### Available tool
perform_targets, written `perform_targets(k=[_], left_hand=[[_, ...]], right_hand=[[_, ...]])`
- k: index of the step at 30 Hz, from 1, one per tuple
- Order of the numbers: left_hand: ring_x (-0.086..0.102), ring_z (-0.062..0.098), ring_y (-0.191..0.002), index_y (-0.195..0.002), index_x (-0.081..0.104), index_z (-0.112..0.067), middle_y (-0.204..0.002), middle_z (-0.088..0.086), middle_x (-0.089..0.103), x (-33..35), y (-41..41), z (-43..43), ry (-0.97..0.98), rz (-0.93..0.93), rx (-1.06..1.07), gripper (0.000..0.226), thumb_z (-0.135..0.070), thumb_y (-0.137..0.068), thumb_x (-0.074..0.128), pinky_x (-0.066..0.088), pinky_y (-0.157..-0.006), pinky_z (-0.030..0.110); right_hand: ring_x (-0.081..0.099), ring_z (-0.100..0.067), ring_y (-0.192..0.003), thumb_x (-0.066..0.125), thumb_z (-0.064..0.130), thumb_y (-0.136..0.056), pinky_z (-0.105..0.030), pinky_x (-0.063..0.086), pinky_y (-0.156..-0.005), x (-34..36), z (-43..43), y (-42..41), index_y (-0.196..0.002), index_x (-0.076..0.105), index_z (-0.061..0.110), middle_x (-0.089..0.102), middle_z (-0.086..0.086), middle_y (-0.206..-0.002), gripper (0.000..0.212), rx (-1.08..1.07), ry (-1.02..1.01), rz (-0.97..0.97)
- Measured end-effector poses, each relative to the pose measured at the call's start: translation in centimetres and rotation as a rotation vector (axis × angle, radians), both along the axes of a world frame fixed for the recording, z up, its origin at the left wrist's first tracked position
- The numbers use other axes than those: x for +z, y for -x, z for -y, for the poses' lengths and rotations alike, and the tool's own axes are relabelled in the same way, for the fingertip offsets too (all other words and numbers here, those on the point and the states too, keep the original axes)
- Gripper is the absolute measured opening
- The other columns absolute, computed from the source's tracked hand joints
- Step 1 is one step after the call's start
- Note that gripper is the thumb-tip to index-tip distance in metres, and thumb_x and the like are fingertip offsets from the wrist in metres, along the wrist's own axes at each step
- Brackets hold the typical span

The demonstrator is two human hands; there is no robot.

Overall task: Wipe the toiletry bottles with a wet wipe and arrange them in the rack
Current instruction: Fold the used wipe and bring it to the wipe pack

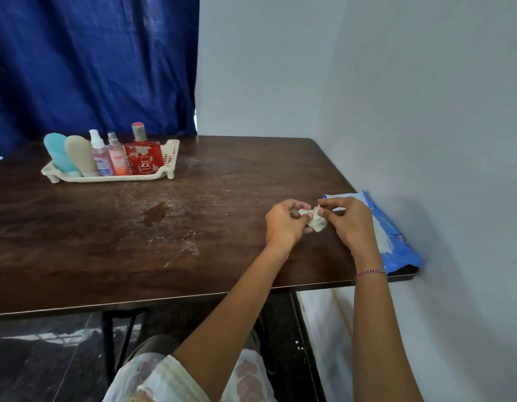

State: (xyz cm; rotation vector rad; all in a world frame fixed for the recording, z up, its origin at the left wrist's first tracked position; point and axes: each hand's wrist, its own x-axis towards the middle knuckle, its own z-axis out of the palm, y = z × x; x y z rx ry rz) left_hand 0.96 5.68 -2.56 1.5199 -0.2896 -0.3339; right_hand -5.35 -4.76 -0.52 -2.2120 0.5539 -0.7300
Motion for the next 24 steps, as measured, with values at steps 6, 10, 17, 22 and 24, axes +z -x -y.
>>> perform_targets(k=[6, 10, 17, 22, 24], left_hand=[[0.069, 0.017, -0.077, -0.093, 0.069, -0.014, -0.088, 0.006, 0.071, -1.4, 1.0, 3.1, -0.250, 0.248, -0.056, 0.013, -0.007, -0.082, 0.071, 0.057, -0.080, 0.034], [0.065, 0.018, -0.087, -0.098, 0.072, -0.016, -0.094, 0.004, 0.071, -1.5, 1.6, 4.1, -0.420, 0.428, -0.068, 0.017, -0.012, -0.083, 0.068, 0.051, -0.084, 0.031], [0.042, 0.019, -0.113, -0.108, 0.067, -0.026, -0.115, -0.001, 0.052, -1.6, 2.2, 4.1, -0.664, 0.713, 0.017, 0.022, -0.025, -0.087, 0.063, 0.045, -0.084, 0.032], [0.028, 0.023, -0.132, -0.116, 0.067, -0.023, -0.147, 0.001, 0.036, -1.0, 2.1, 3.7, -0.799, 0.739, -0.038, 0.030, -0.018, -0.091, 0.049, 0.030, -0.099, 0.042], [0.021, 0.023, -0.138, -0.119, 0.065, -0.025, -0.153, 0.002, 0.028, -1.0, 2.1, 3.5, -0.840, 0.708, -0.126, 0.033, -0.019, -0.092, 0.048, 0.024, -0.106, 0.047]], right_hand=[[0.060, -0.012, -0.076, 0.065, 0.004, -0.085, -0.011, 0.041, -0.061, -0.8, 3.1, 0.8, -0.101, 0.070, 0.016, 0.071, -0.004, -0.090, 0.021, -0.106, 0.100, -0.033], [0.063, -0.014, -0.077, 0.066, 0.006, -0.084, -0.015, 0.042, -0.063, -1.6, 3.8, 1.1, -0.098, 0.069, 0.019, 0.071, -0.002, -0.086, 0.019, -0.110, 0.145, -0.060], [0.051, -0.018, -0.105, 0.062, 0.018, -0.090, -0.021, 0.038, -0.073, -2.6, 3.2, 1.3, -0.108, 0.068, 0.020, 0.064, -0.002, -0.115, 0.019, -0.225, 0.333, -0.142], [0.054, -0.019, -0.099, 0.054, 0.025, -0.095, -0.024, 0.041, -0.070, -2.8, 2.7, 0.9, -0.110, 0.067, 0.018, 0.066, -0.007, -0.107, 0.022, -0.239, 0.421, -0.201], [0.054, -0.019, -0.098, 0.053, 0.024, -0.095, -0.023, 0.039, -0.068, -3.0, 2.7, 0.9, -0.110, 0.067, 0.017, 0.067, -0.007, -0.106, 0.022, -0.232, 0.415, -0.257]])
